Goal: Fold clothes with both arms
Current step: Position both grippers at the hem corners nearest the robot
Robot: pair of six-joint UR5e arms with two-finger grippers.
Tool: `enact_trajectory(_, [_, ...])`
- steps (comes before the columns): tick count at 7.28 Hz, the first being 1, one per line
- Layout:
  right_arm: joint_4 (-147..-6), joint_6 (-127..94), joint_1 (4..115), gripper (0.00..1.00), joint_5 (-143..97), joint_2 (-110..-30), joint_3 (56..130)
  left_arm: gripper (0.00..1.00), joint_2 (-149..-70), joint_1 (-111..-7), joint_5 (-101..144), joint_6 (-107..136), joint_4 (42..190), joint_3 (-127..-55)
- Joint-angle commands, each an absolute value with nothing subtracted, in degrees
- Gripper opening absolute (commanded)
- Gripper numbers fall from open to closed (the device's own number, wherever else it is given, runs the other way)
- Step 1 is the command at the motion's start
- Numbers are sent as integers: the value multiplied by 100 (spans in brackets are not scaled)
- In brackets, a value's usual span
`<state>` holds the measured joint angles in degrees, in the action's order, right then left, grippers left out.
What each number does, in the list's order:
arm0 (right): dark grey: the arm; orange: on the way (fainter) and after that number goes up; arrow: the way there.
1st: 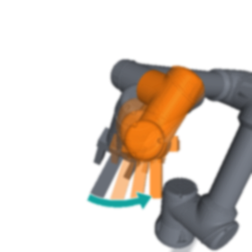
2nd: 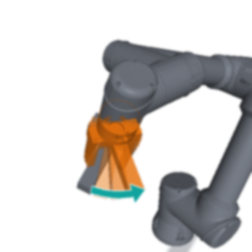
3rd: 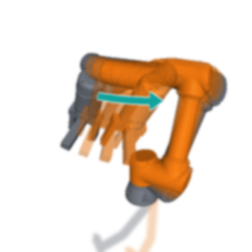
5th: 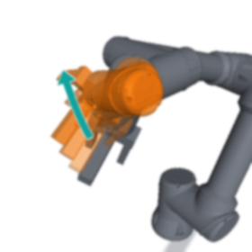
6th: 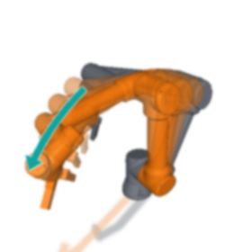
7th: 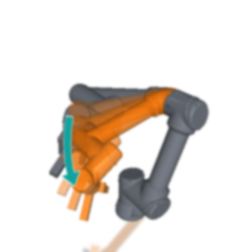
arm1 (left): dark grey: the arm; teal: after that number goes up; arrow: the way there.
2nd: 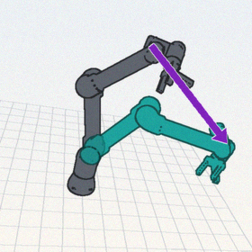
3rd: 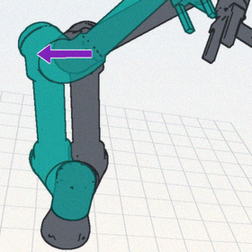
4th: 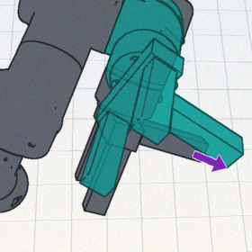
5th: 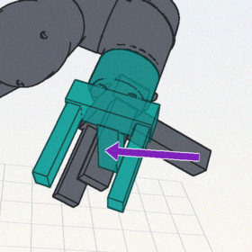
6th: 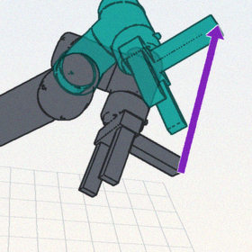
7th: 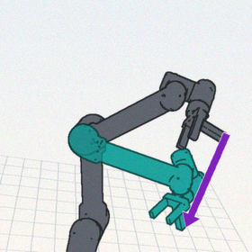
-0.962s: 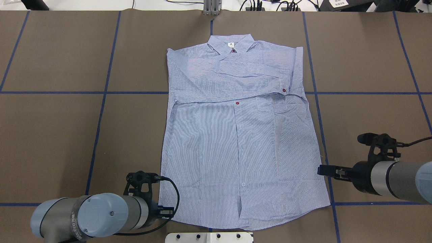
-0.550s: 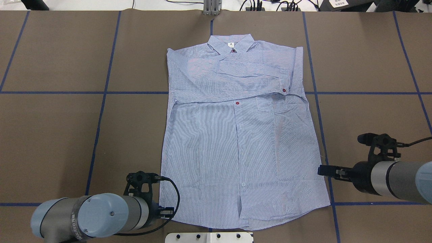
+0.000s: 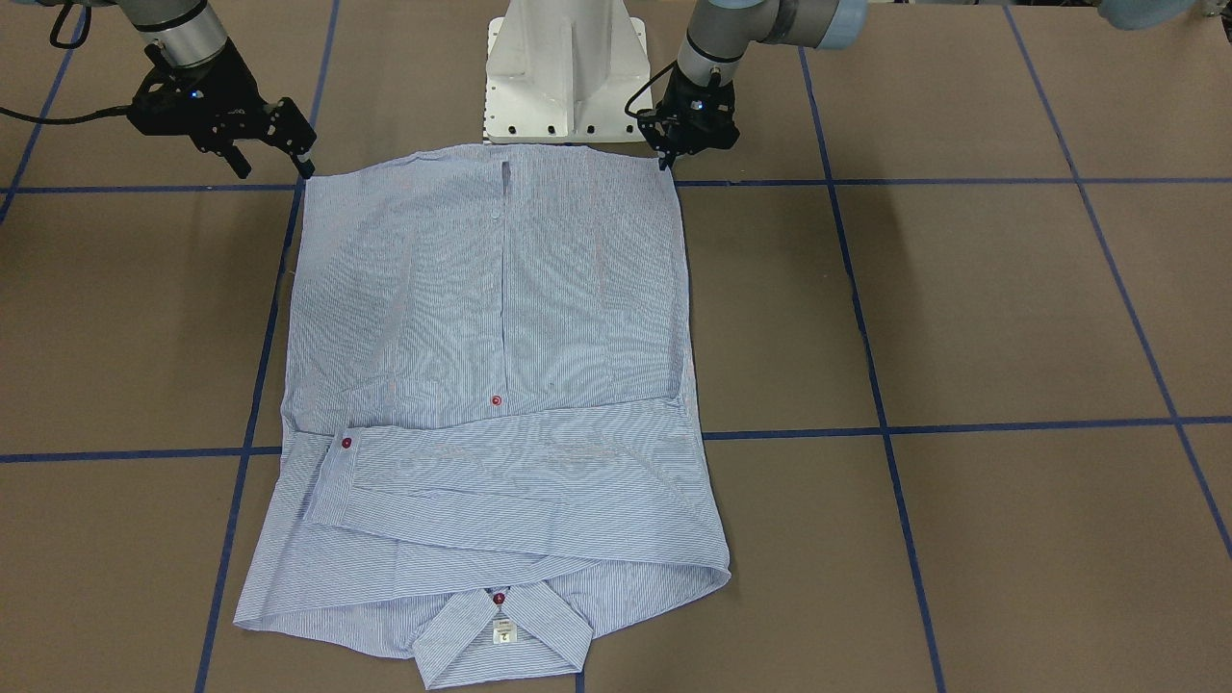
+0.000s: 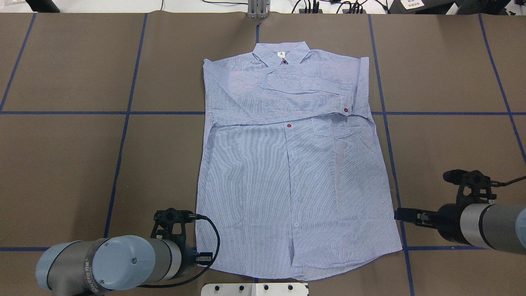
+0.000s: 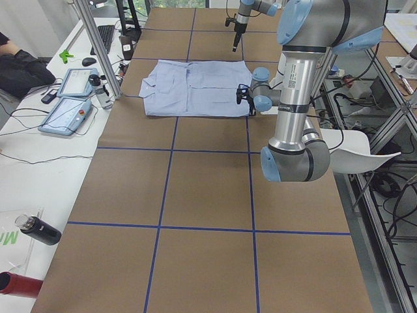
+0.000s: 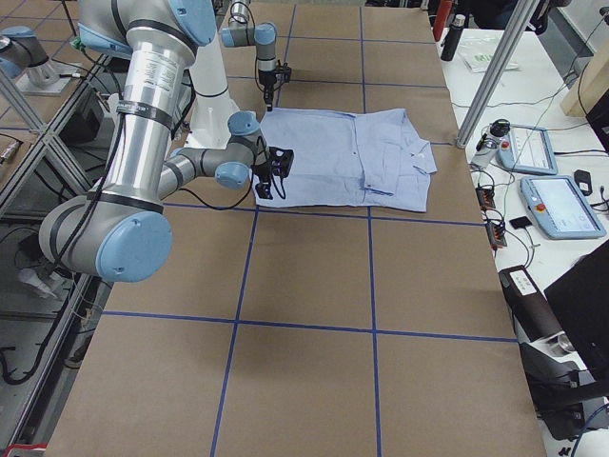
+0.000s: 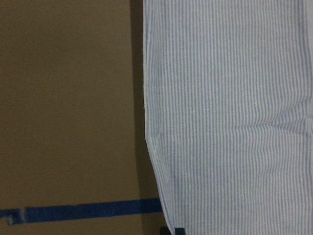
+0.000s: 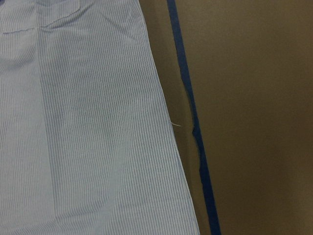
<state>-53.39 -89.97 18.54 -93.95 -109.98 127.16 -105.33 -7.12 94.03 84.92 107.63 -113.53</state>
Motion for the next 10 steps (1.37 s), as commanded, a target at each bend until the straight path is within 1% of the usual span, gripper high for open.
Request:
enact_trajectory(1, [-4784,-9349,1671,88,-9169,-11136,12421,0,-10529,-712,9378,8499,10767,-11417])
enact_trajectory(3, [-4711,-9963,1242,72,-8617,-11144,12349,0,-10521,-721,9360,8525,10767,-11478])
enact_trajectory(4, [-4711,-10315,883,66,-8117,-11136,12288,0,-10512,-721,9352,8586,10767,-11505])
enact_trajectory(7, [-4711,-10782,301,58,-7421,-11127,12120,0,-10486,-729,9352,8587,10758,-11593])
enact_trajectory(10, [-4711,-10986,-113,52,-6962,-11118,11954,0,-10485,-721,9352,8587,10758,-11593])
